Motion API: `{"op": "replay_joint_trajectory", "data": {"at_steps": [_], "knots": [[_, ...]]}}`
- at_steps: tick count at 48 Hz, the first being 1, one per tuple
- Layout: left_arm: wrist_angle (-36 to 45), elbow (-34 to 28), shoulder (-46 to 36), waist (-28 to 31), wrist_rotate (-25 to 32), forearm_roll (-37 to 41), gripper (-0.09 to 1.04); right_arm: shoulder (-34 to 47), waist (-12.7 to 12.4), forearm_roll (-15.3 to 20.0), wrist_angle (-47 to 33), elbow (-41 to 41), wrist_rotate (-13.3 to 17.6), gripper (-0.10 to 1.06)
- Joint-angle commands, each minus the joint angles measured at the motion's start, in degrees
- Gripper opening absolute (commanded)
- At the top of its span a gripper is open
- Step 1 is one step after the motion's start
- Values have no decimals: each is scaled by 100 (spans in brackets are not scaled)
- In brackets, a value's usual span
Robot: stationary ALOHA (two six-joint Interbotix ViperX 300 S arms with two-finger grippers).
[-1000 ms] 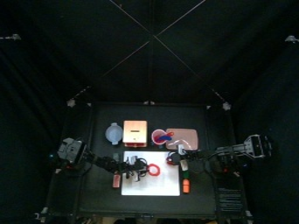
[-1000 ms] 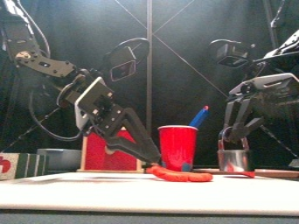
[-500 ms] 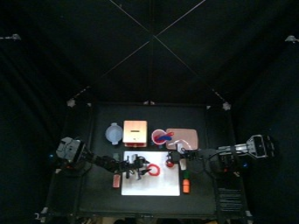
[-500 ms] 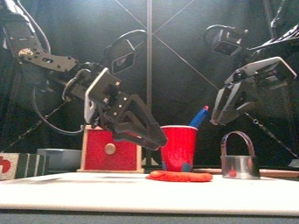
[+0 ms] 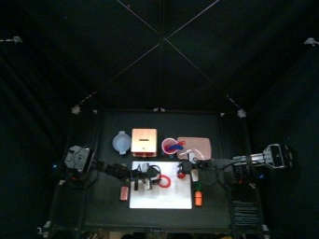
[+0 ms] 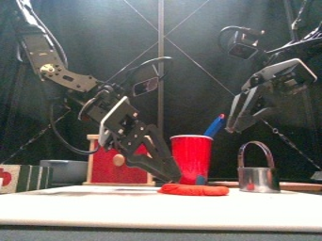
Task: Get the cutter from the drawer then cut the dough then place the extra dough in the bowl
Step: Place the extra dough in the bowl
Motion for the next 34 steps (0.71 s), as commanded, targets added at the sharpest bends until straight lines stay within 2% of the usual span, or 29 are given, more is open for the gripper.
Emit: {"op": "replay_joint_trajectory", "data": {"at_steps": [1, 23, 34], "knots": [[88, -167, 0, 88, -9, 26, 81, -62, 9, 44, -26, -105, 0, 69], [492, -185, 79, 97, -18, 70, 80, -18, -44, 97, -53, -53, 9, 69], [483, -176, 105, 105, -9, 88, 68, -18, -35, 132, -62, -62, 9, 69]]}}
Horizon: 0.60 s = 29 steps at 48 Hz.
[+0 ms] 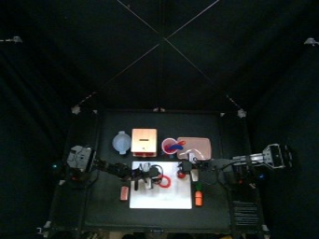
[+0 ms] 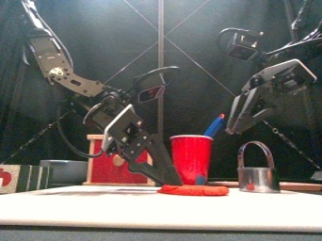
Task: Get the cutter from the drawer then cut the dough then place the extra dough in the bowl
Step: Place the extra dough in the bowl
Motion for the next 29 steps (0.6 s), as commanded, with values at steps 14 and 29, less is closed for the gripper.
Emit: {"op": "replay_joint_trajectory", "data": {"at_steps": [14, 29], "knots": [[70, -35, -26, -26, -9, 404, 56, -53, -26, 105, -35, -62, 9, 69], [-229, -44, -686, 9, 9, 756, 54, -53, -26, 132, -35, -70, 9, 69]]}}
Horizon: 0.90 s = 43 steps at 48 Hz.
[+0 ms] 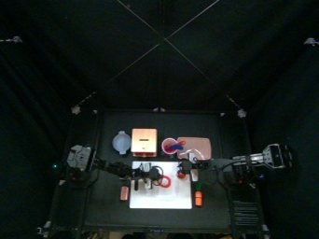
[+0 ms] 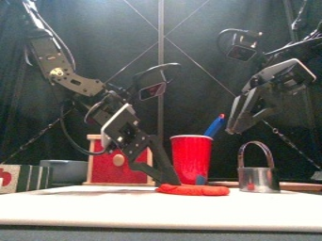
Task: Get the cutter from the drawer then cut the dough then place the extra dough in the bowl
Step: Place the extra dough in the bowl
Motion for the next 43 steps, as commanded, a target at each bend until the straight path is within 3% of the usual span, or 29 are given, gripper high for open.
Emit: {"op": "replay_joint_trajectory", "data": {"at_steps": [1, 11, 30, 43], "knots": [[-237, -26, -598, 35, 9, 202, 54, -53, -18, 9, -35, -70, 9, 69], [-431, 404, -1573, 308, 97, 501, 55, -53, -18, 18, -35, -79, 9, 69], [-677, 1318, -3647, 1204, 870, 413, 55, -53, -44, -70, -334, -246, -53, 69], [-896, 2391, -5063, 1960, 896, 360, 55, 88, -88, -70, -861, -255, -62, 69]]}}
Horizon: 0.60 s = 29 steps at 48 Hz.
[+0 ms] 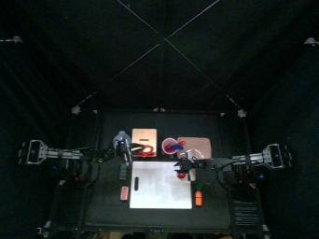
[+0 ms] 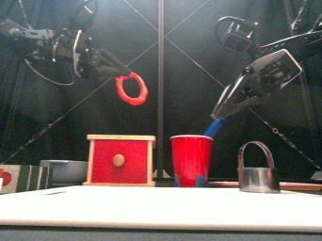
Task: Get the cutter from the drawer then cut the dough then place the extra dough in the bowl
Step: Place the extra dough in the bowl
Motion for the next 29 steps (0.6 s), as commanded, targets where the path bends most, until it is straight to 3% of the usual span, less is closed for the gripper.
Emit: {"op": "replay_joint_trajectory", "data": {"at_steps": [1, 16, 29], "knots": [[-202, 439, -677, 378, 0, -53, 55, 0, -18, 0, -141, -132, -9, 69], [-369, 1784, -1978, 1371, -18, -650, 55, 62, -18, 0, -167, -167, -26, 69], [290, 2092, -1758, 1485, -9, -905, 61, 70, -18, -9, -167, -158, -53, 69]]}}
